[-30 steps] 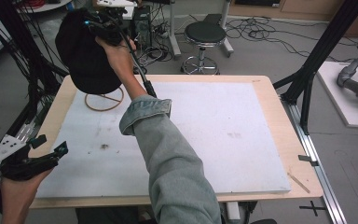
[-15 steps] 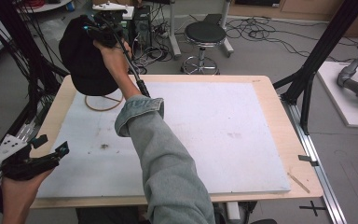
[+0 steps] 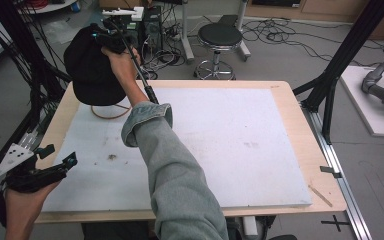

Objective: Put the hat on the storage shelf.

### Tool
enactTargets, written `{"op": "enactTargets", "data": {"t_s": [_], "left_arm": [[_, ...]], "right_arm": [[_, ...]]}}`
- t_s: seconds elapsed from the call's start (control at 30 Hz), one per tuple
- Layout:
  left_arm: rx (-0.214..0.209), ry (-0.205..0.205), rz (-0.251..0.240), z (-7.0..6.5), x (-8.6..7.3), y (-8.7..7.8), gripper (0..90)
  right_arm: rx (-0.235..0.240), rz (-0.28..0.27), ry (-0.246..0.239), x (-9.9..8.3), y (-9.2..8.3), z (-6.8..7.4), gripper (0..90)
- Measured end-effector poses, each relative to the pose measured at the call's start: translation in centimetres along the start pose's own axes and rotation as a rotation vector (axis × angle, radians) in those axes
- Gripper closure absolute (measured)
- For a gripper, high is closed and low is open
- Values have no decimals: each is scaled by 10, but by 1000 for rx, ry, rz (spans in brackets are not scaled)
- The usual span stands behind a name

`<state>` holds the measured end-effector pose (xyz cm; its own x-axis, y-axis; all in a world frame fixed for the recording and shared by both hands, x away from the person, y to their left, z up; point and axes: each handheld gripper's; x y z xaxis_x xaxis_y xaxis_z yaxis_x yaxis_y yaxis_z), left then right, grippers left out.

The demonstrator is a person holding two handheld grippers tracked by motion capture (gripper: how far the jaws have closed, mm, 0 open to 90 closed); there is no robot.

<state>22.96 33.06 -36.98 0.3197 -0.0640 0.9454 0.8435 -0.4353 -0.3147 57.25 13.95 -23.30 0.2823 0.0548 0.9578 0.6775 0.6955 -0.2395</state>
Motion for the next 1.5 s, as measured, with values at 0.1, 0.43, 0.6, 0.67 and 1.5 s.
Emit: {"op": "enactTargets", "data": {"t_s": [0.1,0.43,0.6,0.67,1.5], "left_arm": [[-1,1,-3,0,0,0,232],[-2,1,-2,0,0,0,233],[-9,7,-2,-1,1,1,234],[-9,9,-1,-2,1,1,235],[-58,34,-3,-10,11,23,234]], "right_arm": [[2,7,1,-2,4,1,725],[12,49,-2,-8,13,0,669],[11,58,7,-9,15,-2,614],[6,54,6,-10,15,-3,581],[-113,-7,-27,5,-57,-43,393]]}}
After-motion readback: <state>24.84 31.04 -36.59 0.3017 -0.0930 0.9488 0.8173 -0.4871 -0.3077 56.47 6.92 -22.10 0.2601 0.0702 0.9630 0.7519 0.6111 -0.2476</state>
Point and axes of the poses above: each handheld gripper's, and its own axes: y roughly forward along the jaws, x roughly out of its top, z roughly to its left, and after that the axes turned 7 degrees about -x, right-handed
